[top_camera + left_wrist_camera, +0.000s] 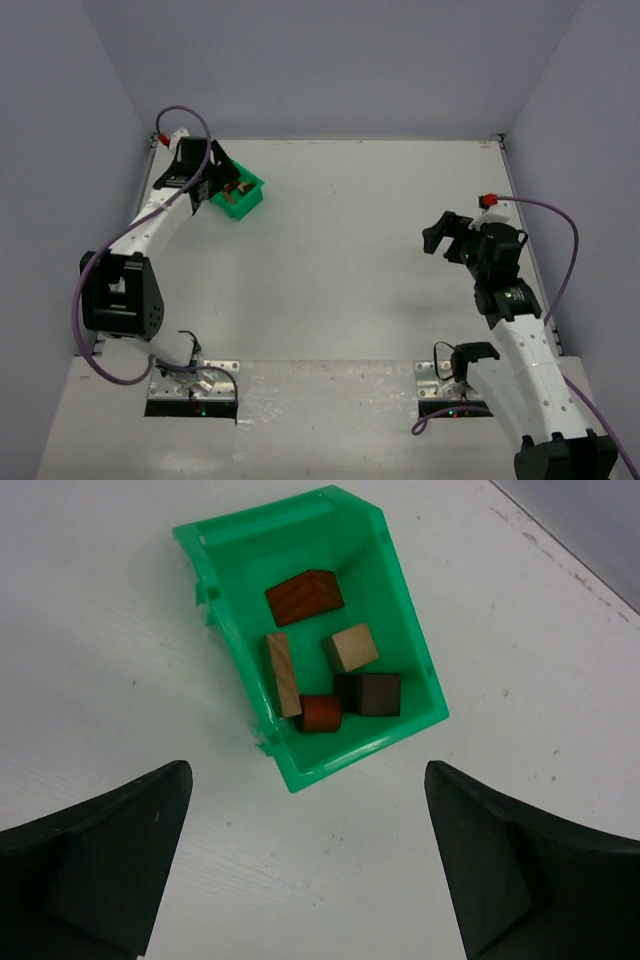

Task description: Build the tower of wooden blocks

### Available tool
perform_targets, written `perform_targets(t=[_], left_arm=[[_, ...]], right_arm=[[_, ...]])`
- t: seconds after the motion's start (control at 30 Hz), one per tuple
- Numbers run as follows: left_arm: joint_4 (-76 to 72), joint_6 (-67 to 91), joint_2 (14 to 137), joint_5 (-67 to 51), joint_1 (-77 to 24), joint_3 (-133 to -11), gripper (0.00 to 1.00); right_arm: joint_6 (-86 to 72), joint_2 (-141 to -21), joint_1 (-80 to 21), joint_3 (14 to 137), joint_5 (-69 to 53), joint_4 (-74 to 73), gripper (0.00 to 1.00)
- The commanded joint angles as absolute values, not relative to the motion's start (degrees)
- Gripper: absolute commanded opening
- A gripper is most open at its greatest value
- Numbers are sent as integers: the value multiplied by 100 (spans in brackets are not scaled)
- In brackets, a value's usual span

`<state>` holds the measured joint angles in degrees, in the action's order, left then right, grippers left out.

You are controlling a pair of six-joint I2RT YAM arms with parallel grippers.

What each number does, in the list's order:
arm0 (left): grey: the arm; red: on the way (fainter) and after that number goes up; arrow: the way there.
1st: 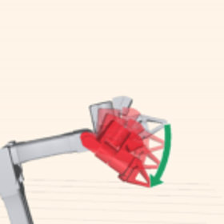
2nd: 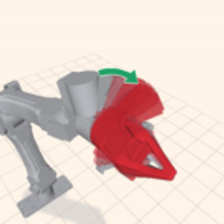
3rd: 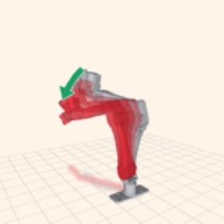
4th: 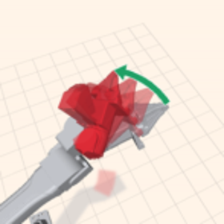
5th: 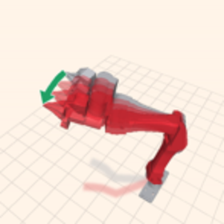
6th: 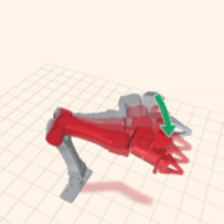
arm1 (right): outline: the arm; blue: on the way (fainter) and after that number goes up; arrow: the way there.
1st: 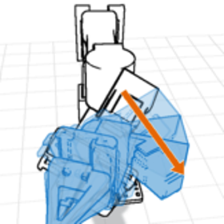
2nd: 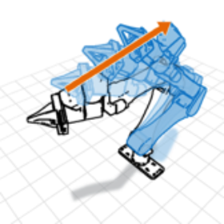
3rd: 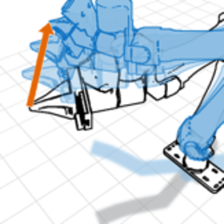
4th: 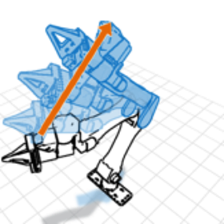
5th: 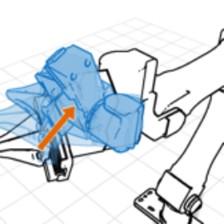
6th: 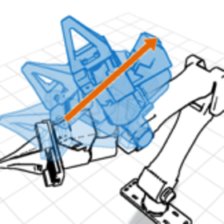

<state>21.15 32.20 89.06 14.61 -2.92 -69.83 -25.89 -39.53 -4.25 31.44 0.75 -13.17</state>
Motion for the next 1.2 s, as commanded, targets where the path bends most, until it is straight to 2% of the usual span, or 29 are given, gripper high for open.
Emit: perform_targets(t=[0.0,0.1,0.33,0.43,0.47,0.5,0.57,0.67,0.73,0.83,0.9,1.17], left_arm=[[2457,3680,9851,2051,-229,-7869,100],[2496,3727,10365,2232,-160,-8135,99],[2851,4109,11010,2201,212,-8313,83],[2848,4123,11090,2197,245,-8288,66],[2848,4097,11108,2181,254,-8305,51],[2856,4088,11109,2180,247,-8314,50],[2827,4032,11091,2199,255,-8314,35],[2740,3878,11100,2273,256,-8314,32],[2679,3796,11145,2258,264,-8314,25],[2548,3666,11200,2147,255,-8316,8],[2494,3618,11203,2074,263,-8304,0],[1428,2843,10170,1573,154,-7729,0]], right_arm=[[-2531,-3860,-413,3130,166,-1099,99],[-2514,-3797,-413,3085,272,-1046,99],[-2515,-3956,-404,3111,276,-1058,99],[-2540,-4068,-413,3145,281,-1105,99],[-2540,-4102,-413,3163,289,-1124,99],[-2548,-4120,-413,3188,306,-1157,99],[-2457,-4195,-404,3244,338,-1263,99],[-2378,-4176,-404,3371,752,-1553,99],[-2356,-4042,-405,3348,931,-1589,99],[-2329,-3871,-406,3260,982,-1519,99],[-2329,-3742,-405,3242,967,-1512,99],[-2338,-3554,-412,3176,966,-1491,99]])
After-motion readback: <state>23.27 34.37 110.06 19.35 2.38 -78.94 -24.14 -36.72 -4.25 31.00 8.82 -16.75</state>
